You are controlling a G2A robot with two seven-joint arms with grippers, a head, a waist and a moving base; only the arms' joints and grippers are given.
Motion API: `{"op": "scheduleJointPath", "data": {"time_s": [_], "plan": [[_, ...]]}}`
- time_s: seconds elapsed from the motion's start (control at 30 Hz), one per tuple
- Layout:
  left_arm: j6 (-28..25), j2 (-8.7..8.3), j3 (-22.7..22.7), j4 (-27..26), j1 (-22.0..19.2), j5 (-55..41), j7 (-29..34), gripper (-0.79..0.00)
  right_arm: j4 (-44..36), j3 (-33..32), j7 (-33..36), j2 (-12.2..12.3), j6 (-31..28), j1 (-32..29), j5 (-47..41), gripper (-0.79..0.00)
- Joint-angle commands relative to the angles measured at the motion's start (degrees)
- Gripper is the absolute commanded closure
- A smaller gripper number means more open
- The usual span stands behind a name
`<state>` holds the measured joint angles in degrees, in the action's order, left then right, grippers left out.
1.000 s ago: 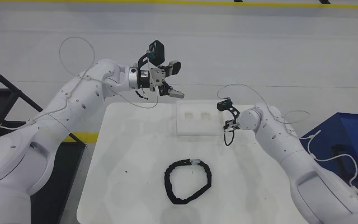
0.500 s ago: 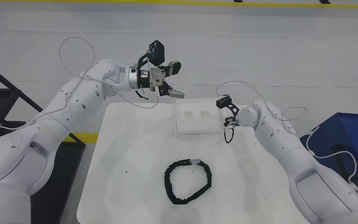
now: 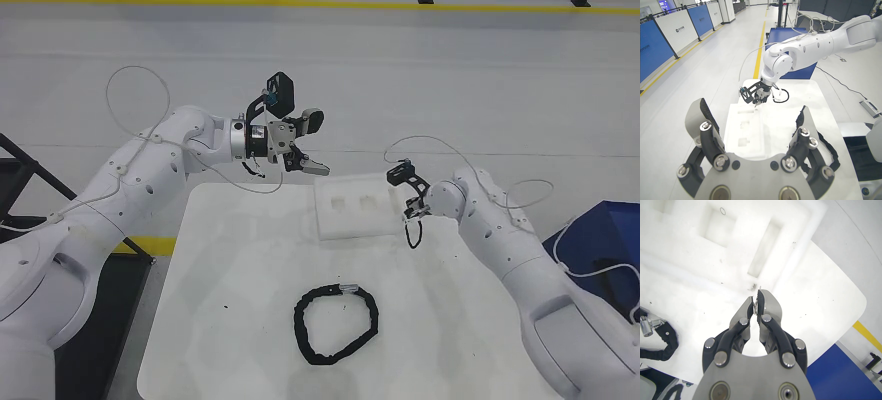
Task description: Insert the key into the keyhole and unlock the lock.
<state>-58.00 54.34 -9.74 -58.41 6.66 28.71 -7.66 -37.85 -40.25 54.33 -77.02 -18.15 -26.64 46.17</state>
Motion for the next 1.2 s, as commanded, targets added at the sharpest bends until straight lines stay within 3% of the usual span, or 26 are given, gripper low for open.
{"op": "scheduleJointPath", "data": {"time_s": [0.0, 0.27, 0.57, 1.0, 1.1, 1.17], "plan": [[0.0, 0.00, 0.0, 0.0, 0.0, 0.0, 0.0, -0.785, 0.3, -1.8, 1.1, 0.3, -1.6, 0.2, -3.8, 0.000], [0.0, 0.00, 0.0, 0.0, 0.0, 0.0, 0.0, -0.785, -3.7, -7.6, 7.6, 2.5, -3.8, 0.6, -10.3, 0.000], [0.0, 0.00, 0.0, 0.0, 0.0, 0.0, 0.0, -0.785, -13.3, -15.0, 15.5, 5.7, -4.8, -3.5, -18.5, 0.000], [0.0, 0.00, 0.0, 0.0, 0.0, 0.0, 0.0, -0.785, -26.1, -28.1, 26.4, 9.9, -4.8, -10.3, -39.9, 0.000], [0.0, 0.00, 0.0, 0.0, 0.0, 0.0, 0.0, -0.785, -26.6, -30.9, 28.1, 10.1, -3.7, -12.5, -54.4, 0.000], [0.0, 0.00, 0.0, 0.0, 0.0, 0.0, 0.0, -0.785, -27.0, -31.7, 29.5, 10.7, -2.3, -12.2, -54.4, 0.000]]}}
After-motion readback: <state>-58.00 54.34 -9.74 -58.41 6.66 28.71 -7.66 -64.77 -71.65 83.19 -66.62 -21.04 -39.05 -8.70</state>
